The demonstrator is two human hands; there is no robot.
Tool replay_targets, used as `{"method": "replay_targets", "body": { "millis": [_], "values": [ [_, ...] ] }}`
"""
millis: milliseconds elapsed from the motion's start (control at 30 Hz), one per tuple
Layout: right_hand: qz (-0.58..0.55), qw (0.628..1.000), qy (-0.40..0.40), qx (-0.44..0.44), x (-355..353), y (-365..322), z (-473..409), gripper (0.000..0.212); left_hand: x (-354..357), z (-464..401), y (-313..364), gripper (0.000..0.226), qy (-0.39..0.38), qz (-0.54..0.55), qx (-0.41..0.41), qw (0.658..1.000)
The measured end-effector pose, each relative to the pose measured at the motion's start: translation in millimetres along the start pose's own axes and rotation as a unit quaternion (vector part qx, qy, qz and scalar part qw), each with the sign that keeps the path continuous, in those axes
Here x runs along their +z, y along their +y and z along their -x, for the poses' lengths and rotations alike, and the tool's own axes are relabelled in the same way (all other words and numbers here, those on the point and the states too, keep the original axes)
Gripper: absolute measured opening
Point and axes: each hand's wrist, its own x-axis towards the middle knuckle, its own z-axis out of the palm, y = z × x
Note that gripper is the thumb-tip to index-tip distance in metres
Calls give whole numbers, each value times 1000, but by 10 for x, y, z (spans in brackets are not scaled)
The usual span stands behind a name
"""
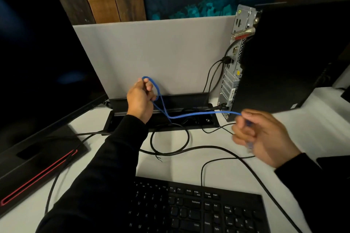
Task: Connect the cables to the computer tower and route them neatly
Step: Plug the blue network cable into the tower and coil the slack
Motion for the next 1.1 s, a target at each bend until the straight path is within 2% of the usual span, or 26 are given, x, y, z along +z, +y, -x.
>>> {"method": "replay_targets", "body": {
  "millis": [133,233,367,467,600,833,933,1000,1067,1100],
  "values": [
    [-94,986,-133,19,400,21,-122,28,74,89,-26,32,-62,-5,0,998],
    [-57,986,-156,-18,621,-22,-229,19,32,82,-54,28,-115,-10,3,993],
    [59,991,-76,-90,792,-117,-437,25,-32,162,-96,32,-191,-56,28,980],
    [125,985,-2,-117,812,-163,-600,26,-49,208,-96,44,-203,-93,38,974],
    [221,963,80,-134,722,-89,-733,28,-102,210,-110,46,-197,-75,31,977],
    [309,940,71,-126,708,241,-804,23,-66,258,-179,40,-161,-28,5,987],
    [327,932,60,-144,738,365,-902,18,-26,268,-204,39,-180,-26,-7,983],
    [398,895,58,-192,732,433,-1005,16,-17,265,-208,40,-203,-19,-19,979],
    [502,828,48,-245,726,488,-1084,14,-16,257,-223,39,-230,-15,-26,973],
    [526,808,45,-263,726,499,-1111,16,-13,260,-226,39,-245,-17,-31,969]
  ]
}}
